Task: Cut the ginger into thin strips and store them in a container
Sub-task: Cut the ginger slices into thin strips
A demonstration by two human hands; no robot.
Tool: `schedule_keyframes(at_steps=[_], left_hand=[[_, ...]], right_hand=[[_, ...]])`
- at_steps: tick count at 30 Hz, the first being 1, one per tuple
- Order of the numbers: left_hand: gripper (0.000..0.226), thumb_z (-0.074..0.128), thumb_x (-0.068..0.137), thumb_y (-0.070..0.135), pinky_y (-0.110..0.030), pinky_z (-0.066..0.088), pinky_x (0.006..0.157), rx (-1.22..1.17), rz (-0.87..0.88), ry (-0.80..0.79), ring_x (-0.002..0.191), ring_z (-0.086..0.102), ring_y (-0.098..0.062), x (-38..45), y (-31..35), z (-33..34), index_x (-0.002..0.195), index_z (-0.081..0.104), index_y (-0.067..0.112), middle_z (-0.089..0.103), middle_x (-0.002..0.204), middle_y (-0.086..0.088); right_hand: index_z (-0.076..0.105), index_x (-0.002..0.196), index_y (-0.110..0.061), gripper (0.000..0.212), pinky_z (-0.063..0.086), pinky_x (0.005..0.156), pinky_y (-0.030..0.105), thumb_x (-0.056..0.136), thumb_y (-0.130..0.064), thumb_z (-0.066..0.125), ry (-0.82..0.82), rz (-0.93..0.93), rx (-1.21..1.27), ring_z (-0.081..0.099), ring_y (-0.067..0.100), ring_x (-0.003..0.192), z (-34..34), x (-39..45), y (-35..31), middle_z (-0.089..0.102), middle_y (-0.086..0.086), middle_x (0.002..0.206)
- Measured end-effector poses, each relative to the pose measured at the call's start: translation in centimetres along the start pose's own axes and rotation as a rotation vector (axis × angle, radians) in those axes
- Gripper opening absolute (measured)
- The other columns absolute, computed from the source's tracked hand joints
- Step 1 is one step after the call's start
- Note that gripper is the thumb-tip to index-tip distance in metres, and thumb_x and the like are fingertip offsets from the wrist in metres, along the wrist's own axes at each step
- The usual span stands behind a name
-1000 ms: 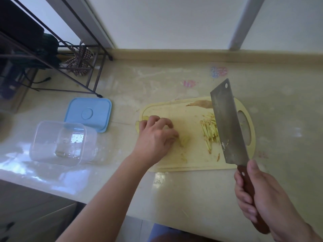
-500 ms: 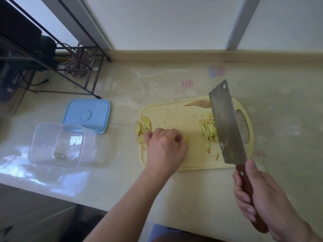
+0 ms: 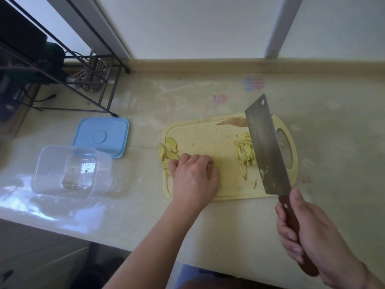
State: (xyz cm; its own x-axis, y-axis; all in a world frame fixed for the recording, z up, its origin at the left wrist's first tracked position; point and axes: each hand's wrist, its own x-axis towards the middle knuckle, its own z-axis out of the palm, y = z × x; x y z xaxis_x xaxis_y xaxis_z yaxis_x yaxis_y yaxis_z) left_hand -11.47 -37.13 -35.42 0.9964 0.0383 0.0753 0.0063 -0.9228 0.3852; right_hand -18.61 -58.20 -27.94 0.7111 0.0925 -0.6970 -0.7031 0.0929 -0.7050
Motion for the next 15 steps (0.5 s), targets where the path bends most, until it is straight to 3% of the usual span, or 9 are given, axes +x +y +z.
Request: schedule_keyframes(at_steps=[3, 6, 11, 15], left_hand=[[0.025, 0.069, 0.077, 0.042, -0.04, 0.03, 0.083, 0.005, 0.011, -0.046, 0.087, 0.06, -0.02, 0.23, 0.38, 0.12, 0.092, 0.073, 0.023, 0.07, 0.089, 0.009], [0.018, 0.078, 0.076, 0.037, -0.045, 0.038, 0.083, 0.03, 0.033, -0.059, 0.083, 0.06, -0.022, 0.23, 0.63, 0.46, 0.084, 0.072, 0.021, 0.069, 0.09, 0.006], [0.011, 0.082, 0.073, 0.021, -0.037, 0.025, 0.078, 0.026, 0.049, 0.011, 0.073, 0.061, -0.023, 0.19, 0.82, 0.77, 0.074, 0.071, 0.019, 0.07, 0.078, 0.006], [0.009, 0.082, 0.074, 0.019, -0.037, 0.024, 0.078, 0.036, 0.043, 0.04, 0.076, 0.062, -0.024, 0.02, 0.95, 0.82, 0.076, 0.074, 0.02, 0.071, 0.079, 0.007]], right_hand=[[0.053, 0.058, -0.023, 0.082, 0.03, 0.037, 0.018, 0.04, -0.102, 0.064, 0.0, 0.0, 0.003, 0.027, 0.015, 0.034, -0.03, -0.05, 0.15, 0.034, 0.006, 0.05], [0.053, 0.059, -0.022, 0.082, 0.03, 0.037, 0.019, 0.042, -0.102, 0.064, -0.003, -0.008, -0.006, 0.027, 0.015, 0.035, 0.08, -0.08, 0.25, 0.034, 0.006, 0.051], [0.053, 0.059, -0.023, 0.079, 0.03, 0.038, 0.019, 0.047, -0.102, 0.06, -0.008, -0.009, -0.032, 0.027, 0.016, 0.037, 0.03, -0.25, 0.51, 0.035, 0.006, 0.051], [0.051, 0.059, -0.024, 0.08, 0.031, 0.038, 0.02, 0.047, -0.102, 0.059, -0.007, 0.003, -0.036, 0.027, 0.015, 0.038, -0.07, -0.27, 0.74, 0.034, 0.006, 0.052]])
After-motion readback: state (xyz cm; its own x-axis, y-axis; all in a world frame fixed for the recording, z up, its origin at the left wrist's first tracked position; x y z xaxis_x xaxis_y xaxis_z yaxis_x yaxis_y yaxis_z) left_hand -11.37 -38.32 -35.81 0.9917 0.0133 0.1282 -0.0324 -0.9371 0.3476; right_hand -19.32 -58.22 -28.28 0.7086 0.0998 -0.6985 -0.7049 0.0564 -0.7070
